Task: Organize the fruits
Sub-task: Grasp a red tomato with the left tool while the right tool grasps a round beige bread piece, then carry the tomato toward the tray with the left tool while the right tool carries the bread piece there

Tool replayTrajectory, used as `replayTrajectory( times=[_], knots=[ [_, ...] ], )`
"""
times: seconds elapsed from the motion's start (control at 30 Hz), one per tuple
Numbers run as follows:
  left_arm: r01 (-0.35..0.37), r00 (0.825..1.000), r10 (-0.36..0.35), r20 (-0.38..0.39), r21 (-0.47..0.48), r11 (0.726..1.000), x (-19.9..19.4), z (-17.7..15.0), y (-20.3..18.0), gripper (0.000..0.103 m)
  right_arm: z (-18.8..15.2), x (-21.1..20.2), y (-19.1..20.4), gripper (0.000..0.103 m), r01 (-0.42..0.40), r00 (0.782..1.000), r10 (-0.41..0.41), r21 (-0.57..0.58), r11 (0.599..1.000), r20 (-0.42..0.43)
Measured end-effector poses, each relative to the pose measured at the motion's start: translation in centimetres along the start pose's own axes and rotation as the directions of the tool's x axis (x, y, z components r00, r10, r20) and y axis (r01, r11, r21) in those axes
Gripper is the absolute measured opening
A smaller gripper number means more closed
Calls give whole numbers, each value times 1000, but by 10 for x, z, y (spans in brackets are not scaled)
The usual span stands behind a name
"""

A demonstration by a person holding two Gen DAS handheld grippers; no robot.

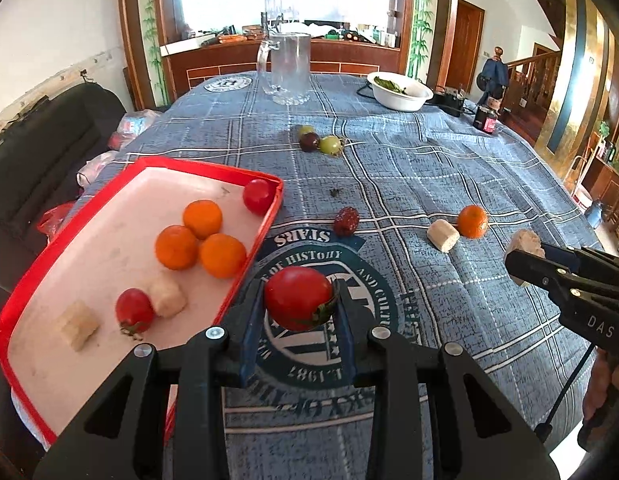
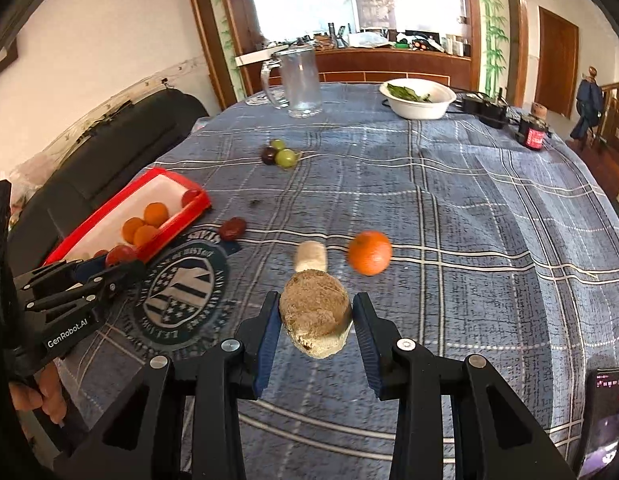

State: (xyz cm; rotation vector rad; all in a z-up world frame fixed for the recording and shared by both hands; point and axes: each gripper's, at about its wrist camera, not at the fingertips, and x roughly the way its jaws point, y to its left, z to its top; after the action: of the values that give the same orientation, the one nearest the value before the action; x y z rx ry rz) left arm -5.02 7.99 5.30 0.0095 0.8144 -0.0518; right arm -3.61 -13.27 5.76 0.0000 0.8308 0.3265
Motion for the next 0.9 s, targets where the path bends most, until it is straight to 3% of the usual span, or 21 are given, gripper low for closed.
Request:
replayTrajectory(
  times=[0.47, 0.9],
  knots=[
    [-20, 999, 22, 34, -59, 998, -23, -9, 27, 31, -1, -9, 32, 37, -40, 999, 42, -60, 997, 20],
    [-67, 996, 77, 44, -190, 979, -45, -26, 78, 31, 2, -4, 49, 37, -136, 991, 137, -67, 988, 6]
  ],
)
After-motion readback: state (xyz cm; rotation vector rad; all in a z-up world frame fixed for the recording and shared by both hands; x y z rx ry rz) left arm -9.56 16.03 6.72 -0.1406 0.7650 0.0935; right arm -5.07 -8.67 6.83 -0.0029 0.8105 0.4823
